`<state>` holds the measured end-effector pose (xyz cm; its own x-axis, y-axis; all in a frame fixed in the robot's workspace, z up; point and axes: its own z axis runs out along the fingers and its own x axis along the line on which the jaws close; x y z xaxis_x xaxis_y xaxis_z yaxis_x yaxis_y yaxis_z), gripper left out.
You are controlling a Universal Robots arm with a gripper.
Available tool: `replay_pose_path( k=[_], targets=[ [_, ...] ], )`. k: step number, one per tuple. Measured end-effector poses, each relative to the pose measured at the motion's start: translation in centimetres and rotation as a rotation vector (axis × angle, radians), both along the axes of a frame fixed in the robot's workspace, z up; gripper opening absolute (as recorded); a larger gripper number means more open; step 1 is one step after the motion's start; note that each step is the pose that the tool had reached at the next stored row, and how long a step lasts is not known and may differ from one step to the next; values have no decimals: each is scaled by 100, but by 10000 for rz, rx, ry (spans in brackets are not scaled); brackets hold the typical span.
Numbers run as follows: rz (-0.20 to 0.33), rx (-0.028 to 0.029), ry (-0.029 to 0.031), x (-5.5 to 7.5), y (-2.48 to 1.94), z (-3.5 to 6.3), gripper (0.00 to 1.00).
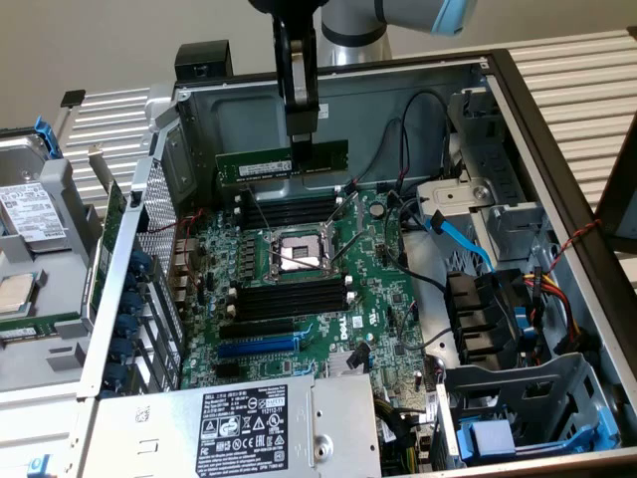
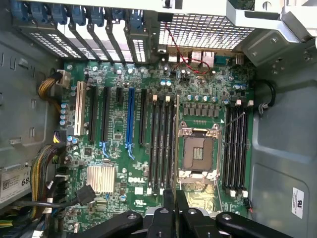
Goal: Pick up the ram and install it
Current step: 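Insert the ram into the slot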
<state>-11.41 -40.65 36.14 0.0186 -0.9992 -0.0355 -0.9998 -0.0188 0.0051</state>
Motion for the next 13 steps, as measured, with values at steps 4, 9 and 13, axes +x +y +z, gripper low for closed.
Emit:
replay_pose_path(
  k=[4, 9, 13],
  targets=[
    [-86, 0, -3, -3, 30, -67, 13],
    [-136, -3, -42, -4, 79, -134, 13],
    [-148, -157, -163, -6, 101, -150, 13]
  ],
)
